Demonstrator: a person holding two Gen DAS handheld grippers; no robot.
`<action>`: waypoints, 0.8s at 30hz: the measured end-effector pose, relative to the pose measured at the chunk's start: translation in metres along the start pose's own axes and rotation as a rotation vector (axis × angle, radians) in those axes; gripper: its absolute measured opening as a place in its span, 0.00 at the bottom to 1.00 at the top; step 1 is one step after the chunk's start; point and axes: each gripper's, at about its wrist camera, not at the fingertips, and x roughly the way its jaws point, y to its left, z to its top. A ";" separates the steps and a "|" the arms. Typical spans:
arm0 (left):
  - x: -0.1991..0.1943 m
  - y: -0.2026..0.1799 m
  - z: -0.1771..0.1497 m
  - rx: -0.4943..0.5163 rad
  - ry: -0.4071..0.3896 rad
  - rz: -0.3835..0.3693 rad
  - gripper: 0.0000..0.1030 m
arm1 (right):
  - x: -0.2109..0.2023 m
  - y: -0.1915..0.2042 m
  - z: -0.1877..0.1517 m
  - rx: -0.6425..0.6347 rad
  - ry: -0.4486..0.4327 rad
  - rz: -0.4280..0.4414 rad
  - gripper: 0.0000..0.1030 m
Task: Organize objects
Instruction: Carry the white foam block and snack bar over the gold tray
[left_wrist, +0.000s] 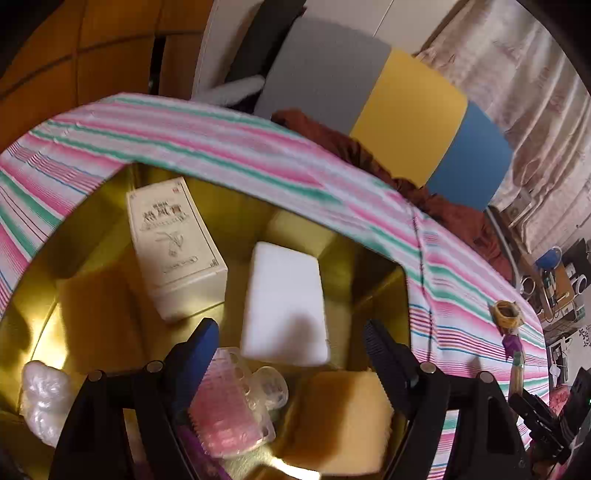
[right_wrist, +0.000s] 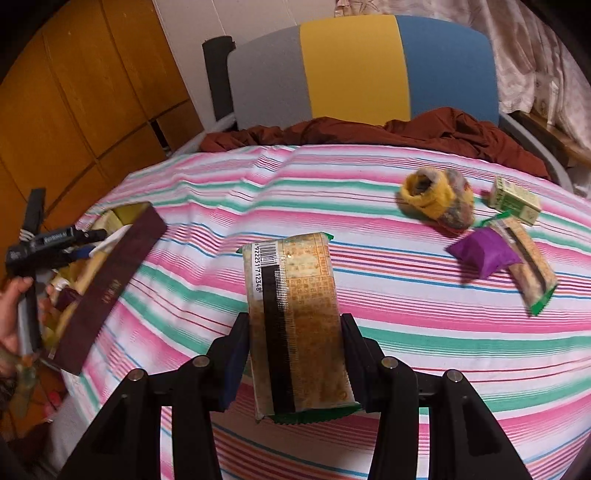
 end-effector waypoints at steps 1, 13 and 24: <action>-0.008 -0.001 -0.002 0.007 -0.032 0.011 0.80 | 0.000 0.006 0.001 -0.006 -0.003 0.011 0.47; -0.072 0.015 -0.058 0.008 -0.235 0.050 0.80 | 0.026 0.120 0.030 -0.123 -0.001 0.171 0.47; -0.080 0.032 -0.077 0.008 -0.238 0.042 0.80 | 0.097 0.232 0.088 -0.306 0.028 0.183 0.47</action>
